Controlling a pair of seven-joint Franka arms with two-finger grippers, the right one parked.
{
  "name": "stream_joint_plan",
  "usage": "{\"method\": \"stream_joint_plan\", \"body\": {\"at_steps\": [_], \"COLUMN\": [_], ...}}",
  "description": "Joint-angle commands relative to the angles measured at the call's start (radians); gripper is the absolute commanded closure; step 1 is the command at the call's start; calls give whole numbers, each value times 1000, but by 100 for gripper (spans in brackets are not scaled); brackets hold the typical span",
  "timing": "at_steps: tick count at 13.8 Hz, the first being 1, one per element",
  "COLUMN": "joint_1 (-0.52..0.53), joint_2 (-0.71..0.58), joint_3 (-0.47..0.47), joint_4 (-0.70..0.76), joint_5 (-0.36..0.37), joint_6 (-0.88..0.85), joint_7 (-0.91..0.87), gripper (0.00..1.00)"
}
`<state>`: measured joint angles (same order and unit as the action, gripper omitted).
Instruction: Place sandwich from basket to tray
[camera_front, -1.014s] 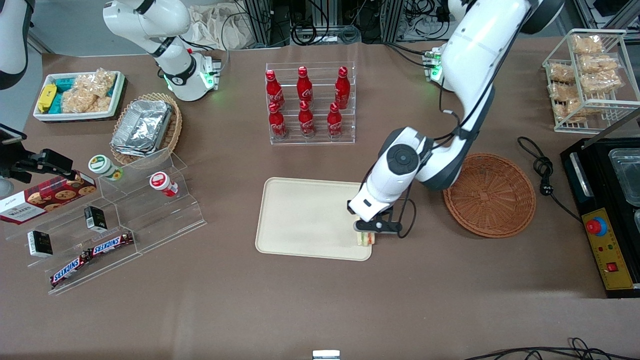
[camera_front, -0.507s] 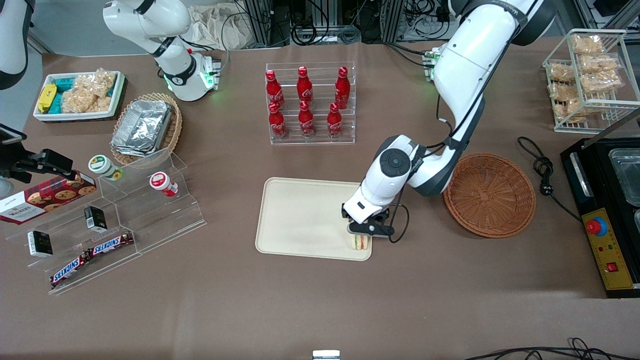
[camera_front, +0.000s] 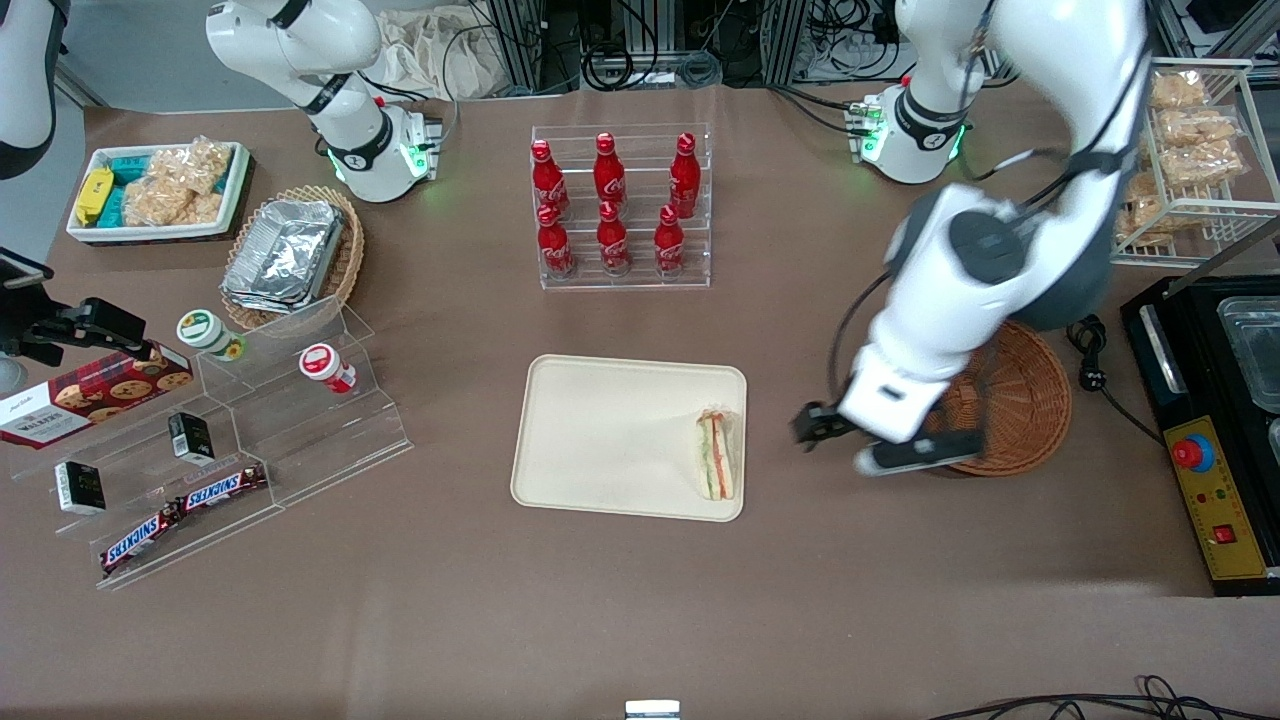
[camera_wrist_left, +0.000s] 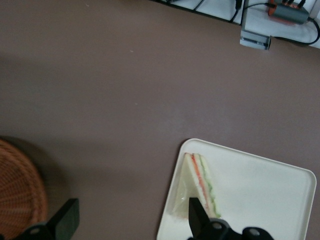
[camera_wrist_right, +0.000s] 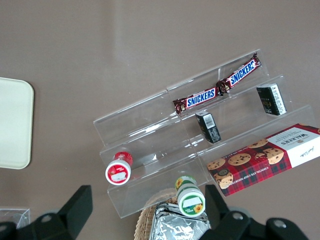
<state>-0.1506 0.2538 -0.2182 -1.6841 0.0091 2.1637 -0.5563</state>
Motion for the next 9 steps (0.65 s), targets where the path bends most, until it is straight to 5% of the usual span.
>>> {"method": "stream_joint_plan", "body": {"at_steps": [1,4,9], "joint_1": [113,201,166], "joint_2": [-83,-186,-222], "joint_3": [-9,2,103], "joint_4": [47,89,112], "joint_5": [-58,-43,-35], "joint_6": [-260,-543,-600], "joint_7": [166,303,358], "gripper": [1,1,1]}}
